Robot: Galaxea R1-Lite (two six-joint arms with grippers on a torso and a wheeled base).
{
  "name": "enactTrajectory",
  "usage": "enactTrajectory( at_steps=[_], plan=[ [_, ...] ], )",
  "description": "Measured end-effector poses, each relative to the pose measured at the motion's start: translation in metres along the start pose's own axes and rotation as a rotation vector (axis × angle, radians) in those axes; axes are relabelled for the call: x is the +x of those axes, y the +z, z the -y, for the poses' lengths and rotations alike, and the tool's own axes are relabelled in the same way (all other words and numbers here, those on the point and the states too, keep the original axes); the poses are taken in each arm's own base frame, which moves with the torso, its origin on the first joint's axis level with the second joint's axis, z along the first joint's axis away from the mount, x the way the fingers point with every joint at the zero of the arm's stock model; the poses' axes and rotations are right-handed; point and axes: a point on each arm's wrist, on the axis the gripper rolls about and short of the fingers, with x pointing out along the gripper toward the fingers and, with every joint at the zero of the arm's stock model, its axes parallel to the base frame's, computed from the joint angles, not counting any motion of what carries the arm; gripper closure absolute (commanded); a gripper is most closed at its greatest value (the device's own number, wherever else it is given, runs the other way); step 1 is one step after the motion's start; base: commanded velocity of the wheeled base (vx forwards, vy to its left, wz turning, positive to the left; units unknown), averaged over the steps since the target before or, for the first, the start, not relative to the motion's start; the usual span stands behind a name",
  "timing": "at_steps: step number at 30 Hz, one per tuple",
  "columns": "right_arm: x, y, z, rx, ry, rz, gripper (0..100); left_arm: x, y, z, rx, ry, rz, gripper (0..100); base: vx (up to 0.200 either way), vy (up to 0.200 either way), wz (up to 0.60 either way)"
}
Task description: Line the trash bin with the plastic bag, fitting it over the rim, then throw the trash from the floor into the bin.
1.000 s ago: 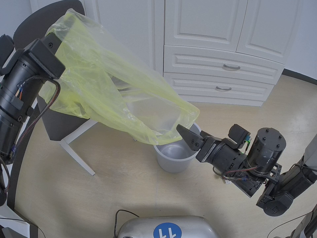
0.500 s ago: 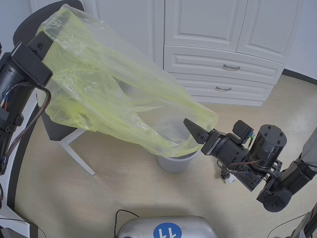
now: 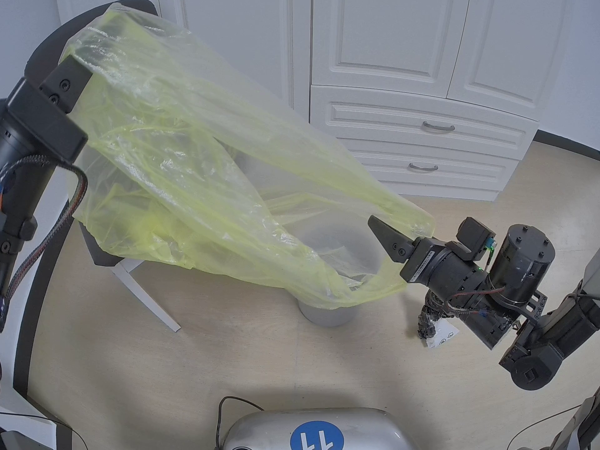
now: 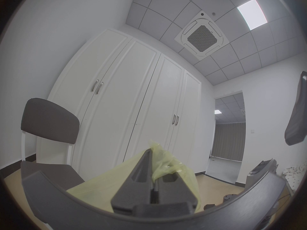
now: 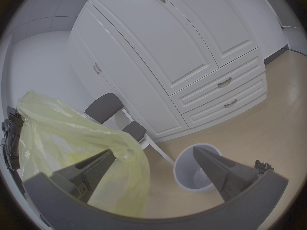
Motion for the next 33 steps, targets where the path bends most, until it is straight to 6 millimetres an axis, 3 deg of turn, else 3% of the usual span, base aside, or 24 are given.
enactTrajectory(
  at_steps=[16,33],
  plan=[
    [-0.027,0.003,0.001,0.01,0.142,-0.129,0,-0.002,0.002,0.0,-0.002,-0.002,0.004,100,0.0,0.0,0.0],
    [-0.021,-0.015,-0.002,0.075,0.185,-0.117,0,-0.006,0.006,0.004,-0.02,-0.035,0.011,100,0.0,0.0,0.0]
  ],
)
